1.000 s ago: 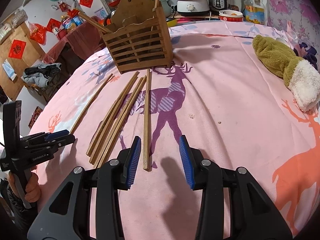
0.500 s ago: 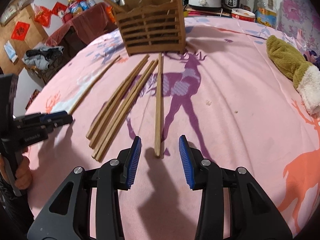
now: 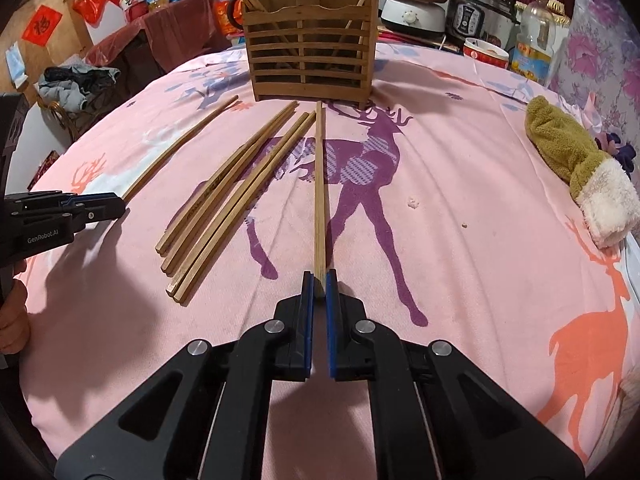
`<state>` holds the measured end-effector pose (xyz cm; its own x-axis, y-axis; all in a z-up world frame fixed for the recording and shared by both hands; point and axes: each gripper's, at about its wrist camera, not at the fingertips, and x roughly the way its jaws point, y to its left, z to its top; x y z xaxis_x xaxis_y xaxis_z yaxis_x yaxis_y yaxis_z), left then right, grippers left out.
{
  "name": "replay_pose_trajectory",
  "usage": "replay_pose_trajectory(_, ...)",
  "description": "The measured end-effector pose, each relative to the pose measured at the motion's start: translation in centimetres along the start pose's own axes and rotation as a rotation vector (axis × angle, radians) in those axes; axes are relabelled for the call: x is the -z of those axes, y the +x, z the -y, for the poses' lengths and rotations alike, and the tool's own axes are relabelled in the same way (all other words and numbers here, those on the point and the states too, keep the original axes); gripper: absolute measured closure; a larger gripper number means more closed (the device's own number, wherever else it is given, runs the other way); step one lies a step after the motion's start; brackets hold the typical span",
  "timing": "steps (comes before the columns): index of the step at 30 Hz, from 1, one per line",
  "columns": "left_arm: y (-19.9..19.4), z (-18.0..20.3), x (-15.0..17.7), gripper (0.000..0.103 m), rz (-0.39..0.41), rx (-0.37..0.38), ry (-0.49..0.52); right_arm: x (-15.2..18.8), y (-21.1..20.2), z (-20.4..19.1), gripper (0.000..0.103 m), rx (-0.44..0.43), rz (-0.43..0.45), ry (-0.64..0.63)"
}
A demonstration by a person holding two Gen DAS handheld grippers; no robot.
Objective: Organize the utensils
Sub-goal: 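Close the right tool on one chopstick while the left tool closes on another, then lift both held chopsticks and carry them over the wooden holder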
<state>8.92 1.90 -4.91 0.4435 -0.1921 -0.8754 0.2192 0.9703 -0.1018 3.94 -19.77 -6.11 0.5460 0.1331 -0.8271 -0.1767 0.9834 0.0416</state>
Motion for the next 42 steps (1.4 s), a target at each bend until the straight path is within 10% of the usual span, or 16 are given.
replay_pose_trajectory(12,-0.4,0.3,0.0,0.097,0.021,-0.016,0.007,-0.1,-0.1,0.0,0.096,-0.002,0.007,0.002)
replay_pose_trajectory(42,-9.1,0.5,-3.5,0.097,0.314,0.053,-0.034,-2.5,-8.7,2.1,0.096,-0.046,0.389,0.118)
